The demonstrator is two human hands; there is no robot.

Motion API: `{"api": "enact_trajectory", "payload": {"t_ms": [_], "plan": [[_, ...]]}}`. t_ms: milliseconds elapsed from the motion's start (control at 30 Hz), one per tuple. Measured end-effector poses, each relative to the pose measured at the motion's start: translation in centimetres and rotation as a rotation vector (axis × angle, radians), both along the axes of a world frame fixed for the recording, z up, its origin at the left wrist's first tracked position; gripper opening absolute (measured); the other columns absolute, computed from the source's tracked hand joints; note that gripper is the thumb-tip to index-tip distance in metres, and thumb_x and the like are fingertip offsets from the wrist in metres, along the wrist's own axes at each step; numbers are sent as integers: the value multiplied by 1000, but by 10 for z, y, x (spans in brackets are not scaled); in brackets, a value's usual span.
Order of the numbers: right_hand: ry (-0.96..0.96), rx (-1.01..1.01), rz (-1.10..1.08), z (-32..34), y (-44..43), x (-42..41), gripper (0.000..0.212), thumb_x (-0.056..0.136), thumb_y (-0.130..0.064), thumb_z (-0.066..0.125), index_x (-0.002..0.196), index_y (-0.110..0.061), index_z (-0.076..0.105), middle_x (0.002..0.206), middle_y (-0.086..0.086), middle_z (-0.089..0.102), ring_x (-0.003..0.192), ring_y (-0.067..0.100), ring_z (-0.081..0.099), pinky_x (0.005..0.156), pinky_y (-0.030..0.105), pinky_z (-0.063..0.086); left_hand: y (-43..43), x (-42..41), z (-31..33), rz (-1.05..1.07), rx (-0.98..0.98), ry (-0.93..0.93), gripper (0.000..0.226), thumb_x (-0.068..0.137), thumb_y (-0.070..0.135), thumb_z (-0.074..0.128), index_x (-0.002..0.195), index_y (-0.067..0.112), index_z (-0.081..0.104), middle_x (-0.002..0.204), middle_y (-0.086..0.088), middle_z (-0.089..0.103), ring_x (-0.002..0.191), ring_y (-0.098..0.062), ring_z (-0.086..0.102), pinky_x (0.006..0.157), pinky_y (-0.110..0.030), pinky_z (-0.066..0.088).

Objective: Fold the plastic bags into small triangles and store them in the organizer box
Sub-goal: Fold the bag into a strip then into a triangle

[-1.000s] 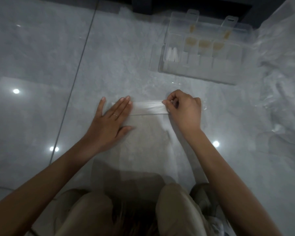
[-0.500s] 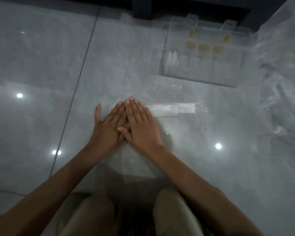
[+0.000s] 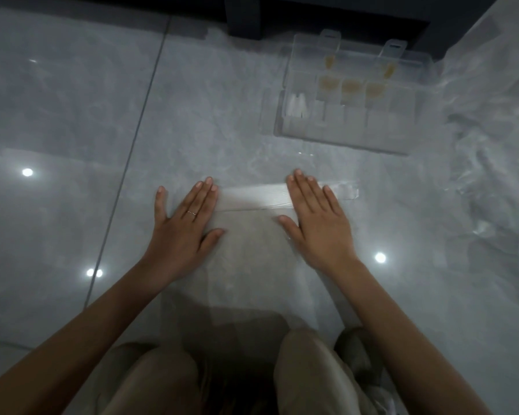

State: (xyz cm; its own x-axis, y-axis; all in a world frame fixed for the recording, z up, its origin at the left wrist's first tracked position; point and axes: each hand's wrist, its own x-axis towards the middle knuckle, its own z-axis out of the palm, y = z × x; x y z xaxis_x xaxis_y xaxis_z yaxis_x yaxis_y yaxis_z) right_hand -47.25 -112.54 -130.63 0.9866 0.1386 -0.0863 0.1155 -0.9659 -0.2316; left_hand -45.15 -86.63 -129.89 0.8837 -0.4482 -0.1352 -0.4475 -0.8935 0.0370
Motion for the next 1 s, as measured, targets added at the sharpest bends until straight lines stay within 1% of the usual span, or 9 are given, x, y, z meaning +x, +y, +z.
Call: {"api": "enact_trajectory", "payload": {"t_ms": [100,233,400,467,533,600,700,867,1000], "plan": [[0,2,-56,-1,-2,-3,70,98,-57,16,155,-17,18,161,-1,16,147,14,15,118,30,-4,1,0,0,-10,10,-4,70,97,51,24,152,7,24,159,-7,21,145,-12,16,114,-53,-11],[-18,58,-171,1,6,-3,66,98,-52,17,154,-17,19,161,-1,18,147,14,16,119,34,-1,0,-1,1,-8,15,-11,71,97,52,23,152,7,22,159,-7,19,146,-12,15,114,-53,-11],[-152,366,-262,12,-5,9,37,97,-25,48,132,-16,56,139,-2,54,129,11,45,108,27,23,0,-3,0,22,-26,-31,76,98,53,21,152,3,3,160,-10,5,147,-12,2,114,-46,-19],[-185,342,-209,19,-13,16,29,89,-16,56,116,-15,65,123,-1,61,112,17,56,94,24,28,0,-4,1,-2,-41,-55,75,98,52,23,152,2,7,160,-13,7,148,-13,-3,114,-47,-17],[-160,260,-145,24,-17,23,26,82,-16,60,107,-14,66,111,3,60,98,23,57,84,24,26,-6,-6,3,-34,-66,-80,74,96,49,29,150,1,12,159,-16,14,148,-19,5,114,-49,-12],[-106,185,-144,27,-13,28,22,78,-15,63,100,-11,63,105,7,56,91,27,54,79,28,28,-14,-12,5,-58,-105,-101,73,95,45,35,150,2,16,158,-16,16,147,-22,12,114,-51,-8],[-58,114,-218,28,1,26,22,72,-16,68,91,-6,61,102,13,53,87,32,52,74,35,35,-27,-23,6,-73,-136,-94,69,96,44,33,152,6,16,160,-10,14,149,-16,4,115,-52,-6],[-18,147,-296,34,36,9,36,72,-18,68,103,-4,57,100,15,54,77,35,57,68,37,41,-38,-32,5,-110,-109,-54,64,98,43,26,151,8,24,159,-8,19,147,-17,14,114,-55,-2],[93,153,-258,40,56,-5,45,88,-27,60,127,-9,47,115,8,55,86,28,62,71,31,39,-32,-31,1,-95,-76,-52,64,98,44,28,149,6,30,157,-10,26,146,-19,18,113,-58,2]]}}
